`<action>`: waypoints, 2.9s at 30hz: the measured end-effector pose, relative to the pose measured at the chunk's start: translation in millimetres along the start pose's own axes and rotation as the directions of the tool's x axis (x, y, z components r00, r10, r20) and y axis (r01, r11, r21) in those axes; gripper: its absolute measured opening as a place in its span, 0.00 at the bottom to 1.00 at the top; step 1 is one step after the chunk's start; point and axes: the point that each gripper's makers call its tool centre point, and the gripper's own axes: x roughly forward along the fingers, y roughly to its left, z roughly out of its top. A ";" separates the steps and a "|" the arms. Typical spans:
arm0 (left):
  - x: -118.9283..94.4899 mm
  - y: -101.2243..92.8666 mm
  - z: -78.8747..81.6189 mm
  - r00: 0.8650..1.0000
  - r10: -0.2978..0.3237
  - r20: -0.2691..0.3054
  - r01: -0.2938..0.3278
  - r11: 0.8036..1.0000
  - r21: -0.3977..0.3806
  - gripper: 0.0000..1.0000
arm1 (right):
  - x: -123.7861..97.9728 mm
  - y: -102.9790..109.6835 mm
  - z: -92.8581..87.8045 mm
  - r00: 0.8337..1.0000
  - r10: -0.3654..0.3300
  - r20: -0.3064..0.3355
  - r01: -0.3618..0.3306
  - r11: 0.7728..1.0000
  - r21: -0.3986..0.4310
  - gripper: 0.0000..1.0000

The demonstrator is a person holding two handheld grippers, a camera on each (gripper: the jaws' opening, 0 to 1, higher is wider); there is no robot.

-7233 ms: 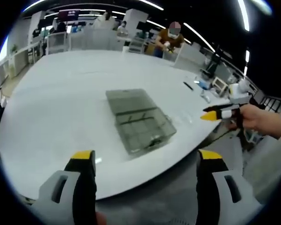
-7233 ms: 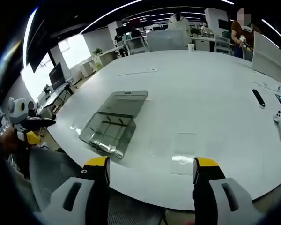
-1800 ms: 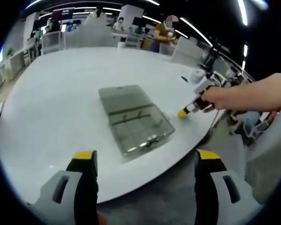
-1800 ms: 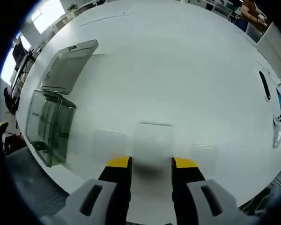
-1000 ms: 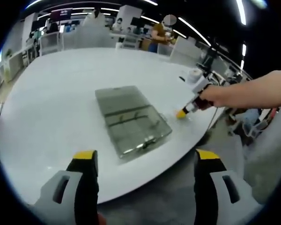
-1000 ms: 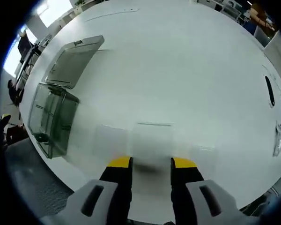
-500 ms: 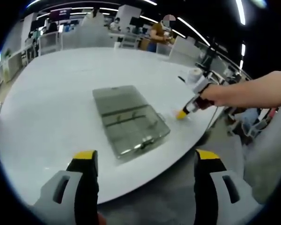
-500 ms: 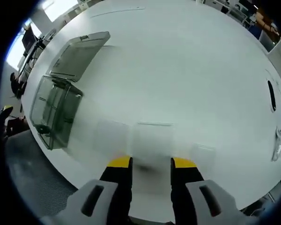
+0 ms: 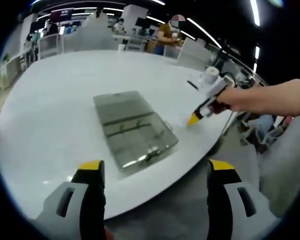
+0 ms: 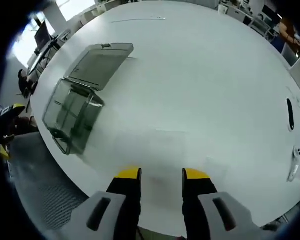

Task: Insert the divider into the dual guide fixture by aligning both edges with the guide slots and pushing it downward to the bottom, including one-sided entry, uneven engagement, binding, and posture correction.

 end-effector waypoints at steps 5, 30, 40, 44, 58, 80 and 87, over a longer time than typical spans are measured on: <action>2.9 -3.2 1.0 1.000 -0.014 0.000 0.014 1.000 -0.003 0.81 | -8.1 8.0 4.3 0.999 0.019 0.033 -0.018 0.999 -0.027 0.27; 9.7 -12.9 -0.4 0.998 -0.056 -0.010 0.056 0.998 -0.012 0.75 | -44.5 63.2 17.4 0.980 0.111 0.166 -0.088 0.986 -0.141 0.27; 14.0 -14.7 1.0 0.997 -0.074 0.001 0.074 0.997 -0.032 0.69 | -59.0 86.8 27.4 0.967 0.146 0.207 -0.108 0.977 -0.187 0.27; 15.8 -17.0 4.6 0.996 -0.084 0.013 0.085 0.996 -0.041 0.65 | -65.1 98.0 31.5 0.962 0.162 0.221 -0.116 0.971 -0.207 0.27; 19.4 -24.9 17.1 0.992 -0.109 0.062 0.112 0.992 -0.051 0.56 | -77.0 126.2 37.4 0.947 0.206 0.247 -0.144 0.958 -0.246 0.27; 23.0 -34.3 33.0 0.982 -0.147 0.121 0.159 0.982 -0.098 0.40 | -90.6 156.8 44.6 0.926 0.261 0.272 -0.181 0.940 -0.288 0.27; 22.2 -36.7 37.9 0.977 -0.159 0.144 0.176 0.978 -0.116 0.32 | -94.0 165.0 46.5 0.919 0.279 0.279 -0.195 0.935 -0.295 0.27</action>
